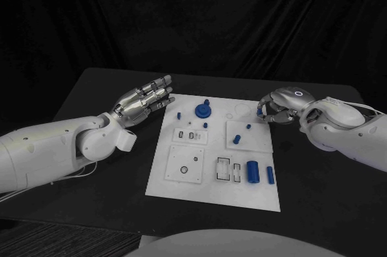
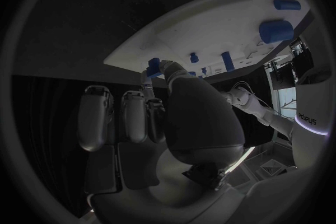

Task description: Assemble the parts on the task board

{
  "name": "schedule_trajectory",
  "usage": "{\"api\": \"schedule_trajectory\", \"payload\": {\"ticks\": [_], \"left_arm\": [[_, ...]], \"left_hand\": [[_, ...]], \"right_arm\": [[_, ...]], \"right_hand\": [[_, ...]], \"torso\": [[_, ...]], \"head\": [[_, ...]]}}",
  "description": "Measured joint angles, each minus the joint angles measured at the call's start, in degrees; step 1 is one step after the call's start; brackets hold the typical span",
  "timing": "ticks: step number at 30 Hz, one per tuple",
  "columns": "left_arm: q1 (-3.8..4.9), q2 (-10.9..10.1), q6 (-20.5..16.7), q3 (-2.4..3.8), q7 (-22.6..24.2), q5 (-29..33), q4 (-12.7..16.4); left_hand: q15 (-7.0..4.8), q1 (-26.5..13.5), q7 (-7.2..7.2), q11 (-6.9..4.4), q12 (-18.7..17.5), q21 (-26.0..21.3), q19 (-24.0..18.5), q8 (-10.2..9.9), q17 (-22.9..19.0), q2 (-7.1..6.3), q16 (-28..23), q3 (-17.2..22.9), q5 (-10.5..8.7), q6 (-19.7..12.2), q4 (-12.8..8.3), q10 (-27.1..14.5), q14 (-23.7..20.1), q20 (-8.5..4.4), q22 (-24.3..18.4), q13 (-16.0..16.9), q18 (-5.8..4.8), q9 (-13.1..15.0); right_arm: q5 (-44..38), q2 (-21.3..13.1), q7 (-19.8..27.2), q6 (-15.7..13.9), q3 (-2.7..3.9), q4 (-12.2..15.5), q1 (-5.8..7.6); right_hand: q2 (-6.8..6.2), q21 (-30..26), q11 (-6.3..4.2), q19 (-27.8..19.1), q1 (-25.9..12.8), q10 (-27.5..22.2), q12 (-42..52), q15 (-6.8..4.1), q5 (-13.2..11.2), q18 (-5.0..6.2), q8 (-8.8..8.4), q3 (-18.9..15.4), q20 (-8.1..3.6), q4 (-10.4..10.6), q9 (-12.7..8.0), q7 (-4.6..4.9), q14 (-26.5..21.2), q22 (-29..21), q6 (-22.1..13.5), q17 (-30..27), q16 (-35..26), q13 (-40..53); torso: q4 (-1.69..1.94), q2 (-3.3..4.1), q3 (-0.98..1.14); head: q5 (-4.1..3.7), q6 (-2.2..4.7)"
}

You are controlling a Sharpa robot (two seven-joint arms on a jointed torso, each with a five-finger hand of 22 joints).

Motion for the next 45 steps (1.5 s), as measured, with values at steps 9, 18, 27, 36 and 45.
{"api": "schedule_trajectory", "payload": {"ticks": [9,18,27,36,45], "left_arm": [[-0.01,0.0,0.0,0.0,-0.1,0.0,0.0],[-0.01,0.1,0.0,0.0,-0.2,0.0,0.0],[-0.02,0.4,0.0,0.0,-0.2,0.0,-0.1],[-0.02,0.6,0.0,0.0,-0.3,0.0,-0.3],[-0.02,0.7,0.0,0.0,-0.4,0.0,-0.3]], "left_hand": [[0.0,0.0,0.0,0.0,0.0,0.0,0.0,0.0,0.0,0.0,0.0,0.0,0.0,0.0,0.0,0.0,0.0,0.0,0.0,0.0,0.0,0.0],[0.0,0.0,0.0,0.0,0.0,0.0,0.0,0.0,0.0,0.0,0.0,0.0,0.0,0.0,0.0,0.0,0.0,0.0,0.0,0.0,0.0,0.0],[0.0,0.0,0.0,0.0,0.0,0.0,0.0,0.0,0.0,0.0,0.0,0.0,0.0,0.0,0.0,0.0,0.0,0.0,0.0,0.0,0.0,0.0],[0.0,0.0,0.21,0.0,0.0,0.0,0.0,0.0,0.0,0.0,0.0,0.2,0.23,0.2,-0.2,0.0,0.0,0.0,0.0,0.0,0.0,0.0],[0.0,0.0,0.21,0.0,0.0,0.0,0.0,0.0,0.0,0.0,0.0,0.2,0.22,0.2,-0.2,0.0,0.0,0.0,0.0,0.0,0.0,0.0]], "right_arm": [[0.2,3.1,0.0,-2.5,0.08,4.8,1.68],[0.2,8.2,-0.2,-2.4,0.06,5.7,1.6],[0.3,12.5,-0.7,0.7,0.07,4.4,0.26],[0.3,14.6,-1.2,2.8,0.06,3.8,-1.23],[0.3,15.8,-1.3,3.5,0.06,3.5,-2.25]], "right_hand": [[-0.01,0.0,0.0,0.0,0.0,0.0,0.0,0.0,0.0,0.0,0.03,0.2,0.0,-0.3,0.1,0.3,0.0,0.0,0.3,0.0,0.0,0.0],[-0.02,-0.3,0.0,0.0,0.0,0.0,0.0,0.0,-0.3,0.0,0.27,0.3,0.0,-0.5,0.4,0.38,0.0,0.0,0.2,0.0,0.0,0.0],[-0.03,-0.7,0.0,0.0,0.0,0.0,0.0,0.0,-1.2,0.0,0.27,0.6,0.0,-1.1,0.5,0.89,0.0,0.0,0.1,0.0,0.0,0.0],[-0.03,-0.7,0.0,0.0,0.0,0.0,0.0,0.16,-1.7,0.0,0.26,0.7,0.0,-1.5,0.6,0.92,0.2,0.0,0.1,0.0,0.0,0.0],[-0.03,-0.7,0.42,0.0,0.0,0.0,0.0,0.36,-1.9,0.0,0.25,0.8,0.0,-1.6,0.6,1.19,0.0,0.0,-0.2,0.0,0.0,0.0]], "torso": [[-0.01,0.01,-0.01],[-0.04,-0.02,-0.04],[-0.12,-0.05,-0.08],[0.13,-0.06,0.02],[0.06,-0.06,0.02]], "head": [[-0.06,-0.41],[0.47,-0.88],[1.05,-1.35],[1.01,-1.57],[1.13,-1.49]]}}
